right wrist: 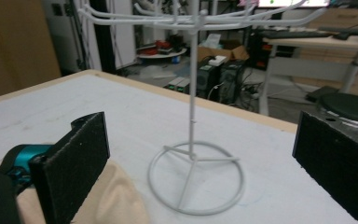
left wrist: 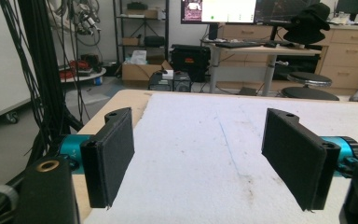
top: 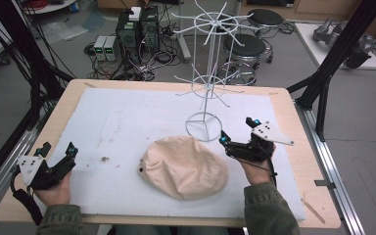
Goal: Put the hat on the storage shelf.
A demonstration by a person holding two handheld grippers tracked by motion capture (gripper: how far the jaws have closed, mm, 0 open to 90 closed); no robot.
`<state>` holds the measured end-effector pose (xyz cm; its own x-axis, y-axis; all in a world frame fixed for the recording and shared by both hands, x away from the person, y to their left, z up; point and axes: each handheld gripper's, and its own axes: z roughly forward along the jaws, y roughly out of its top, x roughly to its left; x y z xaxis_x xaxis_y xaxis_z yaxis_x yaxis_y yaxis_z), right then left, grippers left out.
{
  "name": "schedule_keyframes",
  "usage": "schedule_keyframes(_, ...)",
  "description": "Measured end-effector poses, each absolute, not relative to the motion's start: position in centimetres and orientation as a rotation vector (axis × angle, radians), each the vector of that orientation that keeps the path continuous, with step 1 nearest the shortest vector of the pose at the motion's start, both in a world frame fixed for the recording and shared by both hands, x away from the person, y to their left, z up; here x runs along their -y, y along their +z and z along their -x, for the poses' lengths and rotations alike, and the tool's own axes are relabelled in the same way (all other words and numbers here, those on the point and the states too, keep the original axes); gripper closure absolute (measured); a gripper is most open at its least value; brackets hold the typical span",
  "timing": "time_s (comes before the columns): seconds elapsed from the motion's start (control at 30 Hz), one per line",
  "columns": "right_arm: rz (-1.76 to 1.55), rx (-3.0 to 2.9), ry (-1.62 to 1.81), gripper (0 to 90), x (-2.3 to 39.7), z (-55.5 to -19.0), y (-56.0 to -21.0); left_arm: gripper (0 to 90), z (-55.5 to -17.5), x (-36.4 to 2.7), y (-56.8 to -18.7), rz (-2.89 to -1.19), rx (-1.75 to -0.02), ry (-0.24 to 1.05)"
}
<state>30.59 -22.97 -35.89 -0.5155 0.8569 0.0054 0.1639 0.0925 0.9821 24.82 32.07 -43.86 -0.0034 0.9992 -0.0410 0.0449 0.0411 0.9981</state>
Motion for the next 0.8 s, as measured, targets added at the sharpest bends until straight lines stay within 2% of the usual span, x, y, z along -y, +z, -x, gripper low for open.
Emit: schedule_keyframes(0.8, -0.826, -2.156, 1.356, 2.9, 17.7, -33.8, -37.4, 25.8, -25.8, -31.1, -43.8, -1.219, -1.242, 1.138)
